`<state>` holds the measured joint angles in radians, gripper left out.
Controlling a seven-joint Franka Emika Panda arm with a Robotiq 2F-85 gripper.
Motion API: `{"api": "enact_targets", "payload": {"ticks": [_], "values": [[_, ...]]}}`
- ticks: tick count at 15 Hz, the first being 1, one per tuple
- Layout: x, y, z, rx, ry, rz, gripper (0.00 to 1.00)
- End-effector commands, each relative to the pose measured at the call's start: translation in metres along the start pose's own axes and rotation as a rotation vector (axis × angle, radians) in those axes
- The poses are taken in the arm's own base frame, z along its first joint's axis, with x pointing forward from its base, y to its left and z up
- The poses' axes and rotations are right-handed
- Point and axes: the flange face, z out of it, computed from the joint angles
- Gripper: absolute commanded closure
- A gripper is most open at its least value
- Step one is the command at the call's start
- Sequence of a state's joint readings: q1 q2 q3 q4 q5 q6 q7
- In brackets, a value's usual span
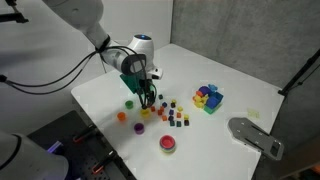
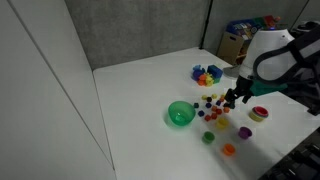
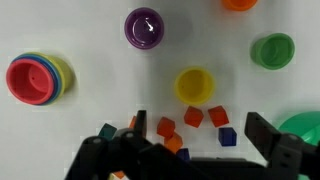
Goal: Put the yellow bowl into the pink bowl
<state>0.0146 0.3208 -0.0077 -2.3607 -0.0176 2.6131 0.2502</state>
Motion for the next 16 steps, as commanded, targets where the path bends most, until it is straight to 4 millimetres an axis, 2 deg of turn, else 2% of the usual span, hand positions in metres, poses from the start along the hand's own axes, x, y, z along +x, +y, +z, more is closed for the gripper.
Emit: {"api": "enact_targets", "payload": {"ticks": [1, 5, 9, 12, 16], "values": [[0.023, 0.004, 0.028, 0.019, 0.006, 0.048, 0.00], [0.032, 0.011, 0.064, 0.008, 0.009, 0.063, 0.00], [0.031, 0.021, 0.097, -0.017, 0.007, 0.064, 0.00], [0.028, 0.025, 0.115, -0.023, -0.005, 0.063, 0.00], [0.021, 0.022, 0.128, -0.019, -0.024, 0.048, 0.00]]}}
